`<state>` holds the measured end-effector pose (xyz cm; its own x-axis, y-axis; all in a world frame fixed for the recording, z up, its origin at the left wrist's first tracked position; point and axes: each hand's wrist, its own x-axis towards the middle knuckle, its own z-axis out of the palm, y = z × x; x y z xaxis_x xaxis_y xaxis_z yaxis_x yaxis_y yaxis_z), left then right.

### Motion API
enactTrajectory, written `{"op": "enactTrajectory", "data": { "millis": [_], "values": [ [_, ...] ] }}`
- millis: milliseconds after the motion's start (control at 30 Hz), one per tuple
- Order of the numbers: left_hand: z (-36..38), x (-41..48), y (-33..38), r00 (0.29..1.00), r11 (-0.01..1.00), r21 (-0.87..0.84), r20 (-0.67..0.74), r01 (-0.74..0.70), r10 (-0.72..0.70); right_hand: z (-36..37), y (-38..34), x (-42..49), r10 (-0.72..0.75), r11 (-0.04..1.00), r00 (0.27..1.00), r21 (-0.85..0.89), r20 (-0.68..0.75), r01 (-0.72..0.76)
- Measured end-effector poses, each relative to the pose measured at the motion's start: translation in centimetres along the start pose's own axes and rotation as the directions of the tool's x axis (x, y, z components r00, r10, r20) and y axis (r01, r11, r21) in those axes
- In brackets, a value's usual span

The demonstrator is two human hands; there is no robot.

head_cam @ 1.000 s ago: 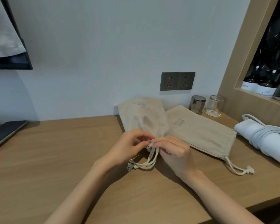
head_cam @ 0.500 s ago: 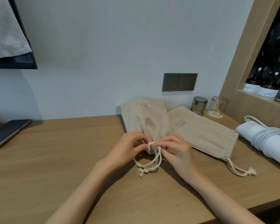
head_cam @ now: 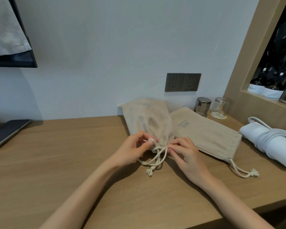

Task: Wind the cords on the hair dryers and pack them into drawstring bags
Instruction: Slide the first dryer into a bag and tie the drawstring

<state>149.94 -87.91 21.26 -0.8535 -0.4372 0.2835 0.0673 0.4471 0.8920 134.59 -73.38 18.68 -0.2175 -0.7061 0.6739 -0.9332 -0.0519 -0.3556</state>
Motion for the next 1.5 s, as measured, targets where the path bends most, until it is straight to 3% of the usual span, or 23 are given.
{"op": "enactTrajectory", "data": {
  "millis": [100, 200, 367, 533, 667, 800, 900, 1000, 1200, 1367, 1500],
  "values": [
    [0.5, -0.2, -0.1, 0.998, 0.991, -0.133, 0.064, 0.001, 0.008, 0.2, 0.1, -0.1, 0.002, 1.0, 1.0, -0.012, 0.001, -0.002],
    [0.8, -0.3, 0.1, 0.998, 0.988, -0.151, 0.064, -0.005, 0.015, 0.1, -0.2, -0.1, 0.038, 0.999, 0.997, 0.011, 0.067, -0.039],
    [1.2, -0.2, 0.0, 0.998, 0.998, -0.016, 0.024, -0.061, 0.062, -0.5, -0.5, -0.3, 0.047, 0.977, 0.989, -0.212, 0.137, -0.017],
    [0.3, -0.3, -0.7, 0.998, 0.991, 0.119, 0.031, -0.058, 0.055, -0.9, 0.0, -0.7, 0.139, 0.965, 0.978, -0.244, 0.157, -0.098],
    [-0.2, -0.2, -0.4, 0.999, 0.999, 0.043, 0.046, 0.027, -0.029, -0.7, -0.1, -0.3, 0.141, 0.99, 0.982, -0.035, 0.129, -0.138],
    [-0.1, -0.4, -0.3, 0.997, 0.998, -0.016, 0.039, 0.065, -0.064, -0.7, -1.7, 0.6, 0.211, 0.949, 0.977, 0.231, 0.036, -0.213],
    [-0.1, -0.6, 0.6, 0.998, 0.989, 0.141, 0.048, 0.031, -0.039, -0.5, -2.6, 1.8, 0.263, 0.908, 0.965, 0.337, 0.008, -0.251],
    [-0.4, -0.8, 1.4, 0.993, 0.926, 0.377, 0.112, -0.001, -0.044, -0.2, -3.0, 2.8, 0.308, 0.875, 0.951, 0.38, 0.041, -0.3],
    [-0.3, -0.6, 1.1, 0.999, 0.948, 0.314, -0.031, 0.048, -0.04, 0.1, -3.0, 3.8, 0.323, 0.818, 0.941, 0.47, 0.1, -0.331],
    [-1.4, -0.1, 1.3, 0.991, 0.968, 0.246, -0.134, 0.054, -0.021, 0.4, -3.3, 3.7, 0.374, 0.725, 0.925, 0.602, 0.061, -0.333],
    [-2.1, 0.3, 0.4, 0.973, 0.937, 0.349, -0.224, 0.023, 0.06, 0.8, -4.4, 3.1, 0.273, 0.784, 0.961, 0.569, 0.042, -0.248]
  ]
}}
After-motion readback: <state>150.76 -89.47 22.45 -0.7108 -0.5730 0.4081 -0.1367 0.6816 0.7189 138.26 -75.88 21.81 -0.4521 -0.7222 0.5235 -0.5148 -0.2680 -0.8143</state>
